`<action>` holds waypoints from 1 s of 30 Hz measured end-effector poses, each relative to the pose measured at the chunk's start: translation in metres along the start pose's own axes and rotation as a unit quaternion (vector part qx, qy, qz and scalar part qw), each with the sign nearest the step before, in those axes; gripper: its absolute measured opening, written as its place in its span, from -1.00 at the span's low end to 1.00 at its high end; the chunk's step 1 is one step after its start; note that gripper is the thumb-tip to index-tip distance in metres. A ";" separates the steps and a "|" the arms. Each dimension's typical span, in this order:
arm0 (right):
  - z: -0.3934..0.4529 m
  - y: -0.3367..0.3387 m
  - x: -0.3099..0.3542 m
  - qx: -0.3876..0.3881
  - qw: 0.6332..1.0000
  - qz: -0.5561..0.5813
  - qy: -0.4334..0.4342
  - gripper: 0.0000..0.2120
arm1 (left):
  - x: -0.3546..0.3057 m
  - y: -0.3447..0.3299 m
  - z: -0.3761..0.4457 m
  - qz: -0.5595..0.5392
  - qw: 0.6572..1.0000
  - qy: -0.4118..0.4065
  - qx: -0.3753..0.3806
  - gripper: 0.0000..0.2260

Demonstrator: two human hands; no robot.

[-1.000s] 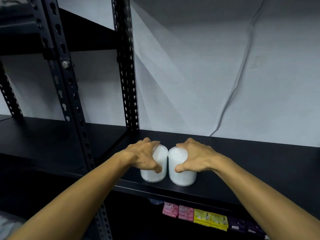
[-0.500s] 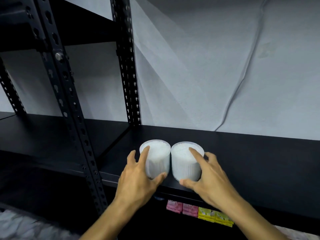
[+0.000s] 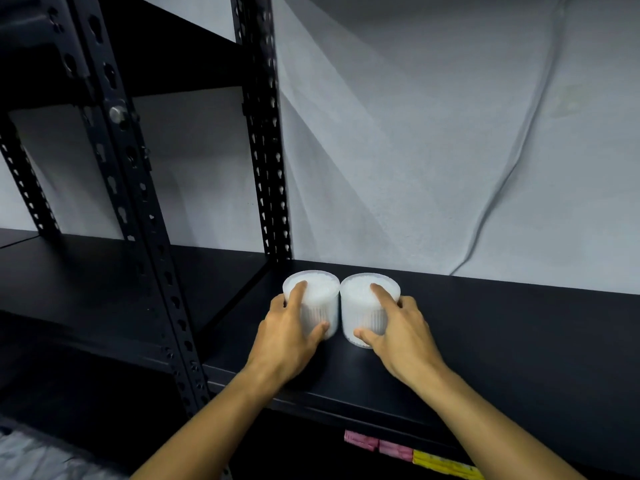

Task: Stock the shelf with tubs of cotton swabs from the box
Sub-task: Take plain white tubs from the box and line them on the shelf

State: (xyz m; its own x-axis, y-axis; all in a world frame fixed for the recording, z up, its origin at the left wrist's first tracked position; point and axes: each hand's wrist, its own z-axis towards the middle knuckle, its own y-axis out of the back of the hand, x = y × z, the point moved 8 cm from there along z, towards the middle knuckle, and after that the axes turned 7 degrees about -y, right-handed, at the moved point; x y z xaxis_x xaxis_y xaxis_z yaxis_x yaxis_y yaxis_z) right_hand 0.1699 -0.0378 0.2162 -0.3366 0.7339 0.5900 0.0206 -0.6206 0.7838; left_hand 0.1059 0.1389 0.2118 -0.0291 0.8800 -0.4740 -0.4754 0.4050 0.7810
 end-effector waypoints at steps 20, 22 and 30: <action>0.157 -0.063 0.035 -0.039 0.999 0.010 0.005 -0.28 | 0.092 -0.027 0.160 -0.014 1.000 0.003 -0.003 -0.33; 0.162 -0.065 0.037 -0.043 0.999 0.004 0.006 -0.29 | 0.097 -0.030 0.167 -0.016 1.000 0.002 0.000 -0.32; 0.176 -0.067 0.034 -0.050 0.999 -0.004 -0.005 -0.29 | 0.103 -0.037 0.181 -0.008 1.000 -0.006 -0.005 -0.31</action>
State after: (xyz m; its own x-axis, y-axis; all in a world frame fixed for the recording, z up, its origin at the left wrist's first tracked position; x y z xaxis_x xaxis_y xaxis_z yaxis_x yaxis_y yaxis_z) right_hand 0.3225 0.0777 0.2177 -0.3270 0.7420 0.5853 -0.0769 -0.6382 0.7660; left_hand 0.2796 0.2599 0.2075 -0.0098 0.8763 -0.4817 -0.4839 0.4174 0.7692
